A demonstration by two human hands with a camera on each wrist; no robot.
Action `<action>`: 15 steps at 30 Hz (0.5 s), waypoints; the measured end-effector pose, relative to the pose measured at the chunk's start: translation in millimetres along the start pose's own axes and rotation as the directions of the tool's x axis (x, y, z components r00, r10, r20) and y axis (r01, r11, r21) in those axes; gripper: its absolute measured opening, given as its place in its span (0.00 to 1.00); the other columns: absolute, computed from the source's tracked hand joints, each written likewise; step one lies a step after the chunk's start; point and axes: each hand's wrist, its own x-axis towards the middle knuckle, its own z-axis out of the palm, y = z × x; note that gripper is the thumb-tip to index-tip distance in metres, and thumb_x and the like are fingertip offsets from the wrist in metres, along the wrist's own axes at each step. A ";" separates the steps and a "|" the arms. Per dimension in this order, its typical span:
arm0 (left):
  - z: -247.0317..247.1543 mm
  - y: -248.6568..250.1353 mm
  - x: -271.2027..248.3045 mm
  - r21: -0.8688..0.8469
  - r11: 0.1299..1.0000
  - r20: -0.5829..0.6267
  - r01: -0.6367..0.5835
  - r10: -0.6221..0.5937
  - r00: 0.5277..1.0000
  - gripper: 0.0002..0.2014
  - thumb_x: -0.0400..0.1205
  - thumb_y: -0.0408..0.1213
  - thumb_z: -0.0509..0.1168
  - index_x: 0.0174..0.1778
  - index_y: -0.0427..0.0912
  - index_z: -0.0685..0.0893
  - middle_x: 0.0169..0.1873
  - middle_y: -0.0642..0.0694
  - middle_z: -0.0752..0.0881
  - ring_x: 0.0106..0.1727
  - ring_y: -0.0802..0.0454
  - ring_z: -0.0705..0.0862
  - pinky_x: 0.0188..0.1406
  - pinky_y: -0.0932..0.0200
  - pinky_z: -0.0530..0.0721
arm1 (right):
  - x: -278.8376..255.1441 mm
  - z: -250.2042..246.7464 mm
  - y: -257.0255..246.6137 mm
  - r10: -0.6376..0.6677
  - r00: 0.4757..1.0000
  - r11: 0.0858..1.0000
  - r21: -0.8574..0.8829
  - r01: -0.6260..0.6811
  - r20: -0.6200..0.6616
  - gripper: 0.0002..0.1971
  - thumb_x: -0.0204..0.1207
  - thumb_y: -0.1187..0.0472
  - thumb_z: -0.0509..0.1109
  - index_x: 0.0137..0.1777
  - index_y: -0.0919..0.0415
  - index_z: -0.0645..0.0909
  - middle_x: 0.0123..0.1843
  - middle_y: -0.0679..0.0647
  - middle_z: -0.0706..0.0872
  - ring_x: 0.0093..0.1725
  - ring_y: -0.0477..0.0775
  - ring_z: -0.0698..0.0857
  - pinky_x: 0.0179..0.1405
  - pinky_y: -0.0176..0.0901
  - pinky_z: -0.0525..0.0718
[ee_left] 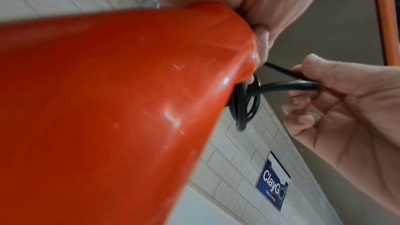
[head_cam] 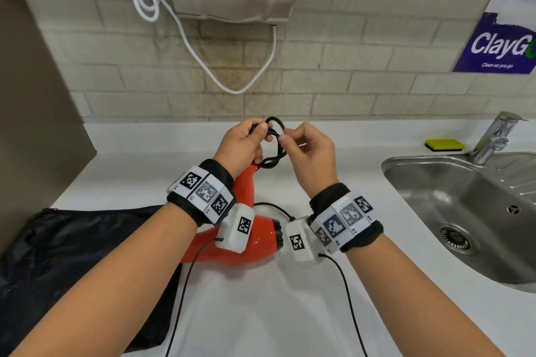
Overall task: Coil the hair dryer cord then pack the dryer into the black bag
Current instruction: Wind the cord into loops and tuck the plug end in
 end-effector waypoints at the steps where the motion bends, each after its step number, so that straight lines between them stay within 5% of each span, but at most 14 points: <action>1: -1.0 -0.3 0.6 0.003 1.000 0.004 -0.001 0.001 1.000 0.08 0.86 0.36 0.54 0.50 0.42 0.79 0.36 0.48 0.80 0.15 0.62 0.69 0.21 0.67 0.73 | -3.5 3.0 2.3 0.019 0.999 1.000 0.009 -0.019 0.036 0.15 0.71 0.69 0.71 0.28 0.55 0.74 0.29 0.46 0.79 0.30 0.36 0.76 0.33 0.24 0.74; 4: -3.0 0.0 0.3 0.010 1.000 0.023 -0.003 0.002 1.000 0.09 0.86 0.37 0.54 0.45 0.48 0.79 0.35 0.49 0.80 0.16 0.62 0.70 0.22 0.65 0.73 | -7.2 7.4 6.5 0.043 0.997 0.999 -0.012 -0.042 0.070 0.16 0.69 0.69 0.74 0.27 0.53 0.73 0.29 0.42 0.79 0.27 0.34 0.76 0.33 0.23 0.74; 7: -5.0 0.7 -0.5 0.028 1.000 0.022 0.002 -0.002 1.000 0.09 0.86 0.37 0.54 0.47 0.46 0.80 0.36 0.49 0.80 0.16 0.61 0.70 0.22 0.66 0.74 | -4.6 6.4 5.1 0.056 0.998 0.998 -0.027 -0.054 0.041 0.16 0.70 0.67 0.73 0.27 0.53 0.73 0.30 0.47 0.81 0.34 0.29 0.81 0.35 0.22 0.74; 9: -6.2 1.1 -0.5 0.024 1.000 0.029 0.008 -0.008 1.000 0.09 0.86 0.38 0.53 0.51 0.42 0.79 0.36 0.49 0.79 0.16 0.61 0.69 0.22 0.66 0.73 | -1.0 4.4 2.9 0.054 0.998 0.997 -0.064 -0.053 0.013 0.12 0.71 0.66 0.73 0.29 0.55 0.76 0.32 0.47 0.82 0.36 0.35 0.82 0.35 0.23 0.75; 12: -4.5 2.0 -1.2 -0.006 1.000 0.052 0.029 -0.028 0.998 0.10 0.86 0.37 0.52 0.51 0.41 0.79 0.35 0.49 0.78 0.16 0.61 0.67 0.21 0.66 0.71 | 4.6 1.9 1.6 0.035 0.999 0.995 -0.097 -0.034 0.001 0.05 0.73 0.66 0.70 0.47 0.57 0.81 0.30 0.43 0.79 0.32 0.36 0.79 0.36 0.21 0.75; 15: -1.3 3.7 -2.5 -0.035 0.998 0.046 0.044 -0.043 0.998 0.10 0.87 0.36 0.51 0.50 0.39 0.78 0.34 0.48 0.77 0.16 0.61 0.67 0.19 0.66 0.70 | 3.2 4.6 2.8 -0.051 0.999 0.982 -0.183 0.053 0.014 0.15 0.75 0.68 0.67 0.62 0.61 0.82 0.33 0.40 0.77 0.36 0.30 0.78 0.38 0.18 0.73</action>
